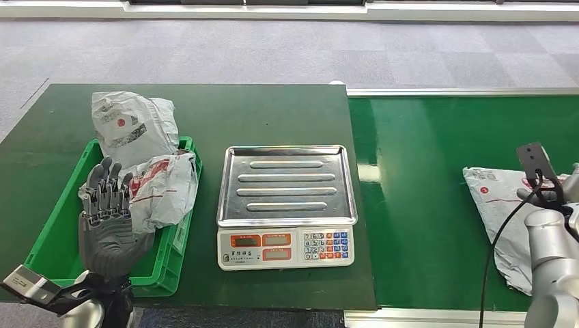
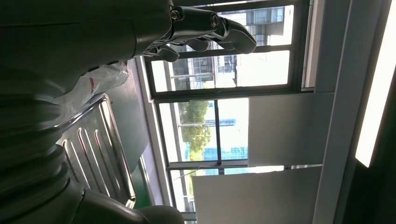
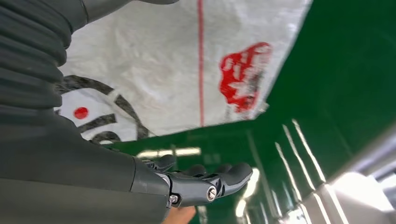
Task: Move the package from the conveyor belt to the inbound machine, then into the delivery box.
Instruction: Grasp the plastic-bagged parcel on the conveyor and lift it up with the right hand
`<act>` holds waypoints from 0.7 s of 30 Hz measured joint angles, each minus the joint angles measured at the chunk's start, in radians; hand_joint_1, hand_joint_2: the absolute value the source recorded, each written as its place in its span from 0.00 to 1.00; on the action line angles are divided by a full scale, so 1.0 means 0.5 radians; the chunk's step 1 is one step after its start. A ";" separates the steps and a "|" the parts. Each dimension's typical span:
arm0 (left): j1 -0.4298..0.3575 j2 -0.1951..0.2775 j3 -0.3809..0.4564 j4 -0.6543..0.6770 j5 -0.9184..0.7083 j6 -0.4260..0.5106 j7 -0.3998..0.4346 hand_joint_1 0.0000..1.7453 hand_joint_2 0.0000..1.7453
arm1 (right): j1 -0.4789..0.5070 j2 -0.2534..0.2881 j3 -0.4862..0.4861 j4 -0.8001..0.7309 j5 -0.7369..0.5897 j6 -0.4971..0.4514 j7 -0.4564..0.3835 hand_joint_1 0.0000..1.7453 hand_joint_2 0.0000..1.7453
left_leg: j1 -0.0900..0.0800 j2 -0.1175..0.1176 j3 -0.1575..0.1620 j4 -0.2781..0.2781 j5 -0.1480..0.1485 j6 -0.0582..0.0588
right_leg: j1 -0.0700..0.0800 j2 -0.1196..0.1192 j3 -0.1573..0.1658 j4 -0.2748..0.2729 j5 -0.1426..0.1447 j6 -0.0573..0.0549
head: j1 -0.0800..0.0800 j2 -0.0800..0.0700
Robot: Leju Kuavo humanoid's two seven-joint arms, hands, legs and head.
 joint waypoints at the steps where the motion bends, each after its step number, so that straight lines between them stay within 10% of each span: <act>1: -0.001 0.000 0.000 0.000 0.000 -0.005 0.006 0.00 1.00 | 0.000 -0.010 0.000 0.034 0.033 0.058 0.084 0.00 1.00 | 0.000 0.000 0.000 0.000 0.000 0.000 | 0.000 0.000 0.000 0.000 0.000 0.000 | 0.000 0.000; 7: -0.035 0.002 -0.005 0.044 0.000 -0.039 0.029 0.00 1.00 | 0.032 -0.068 -0.005 0.188 0.149 0.549 0.566 0.00 1.00 | 0.000 -0.002 -0.002 0.000 0.000 0.000 | 0.000 -0.003 0.000 -0.001 -0.001 0.002 | 0.000 0.000; 19: -0.077 0.006 -0.039 0.141 -0.007 -0.067 0.023 0.00 1.00 | 0.171 -0.088 -0.099 0.268 0.143 0.998 0.482 0.01 1.00 | 0.000 -0.002 -0.002 0.000 0.000 0.001 | 0.001 -0.002 0.001 -0.003 -0.001 0.002 | 0.000 0.000; 21: -0.083 0.006 -0.046 0.155 -0.016 -0.067 0.024 0.00 1.00 | 0.205 -0.082 -0.107 0.271 0.165 1.093 0.437 0.51 1.00 | 0.002 -0.001 -0.001 0.000 -0.001 0.001 | 0.003 -0.001 0.002 -0.005 -0.001 0.002 | 0.000 0.000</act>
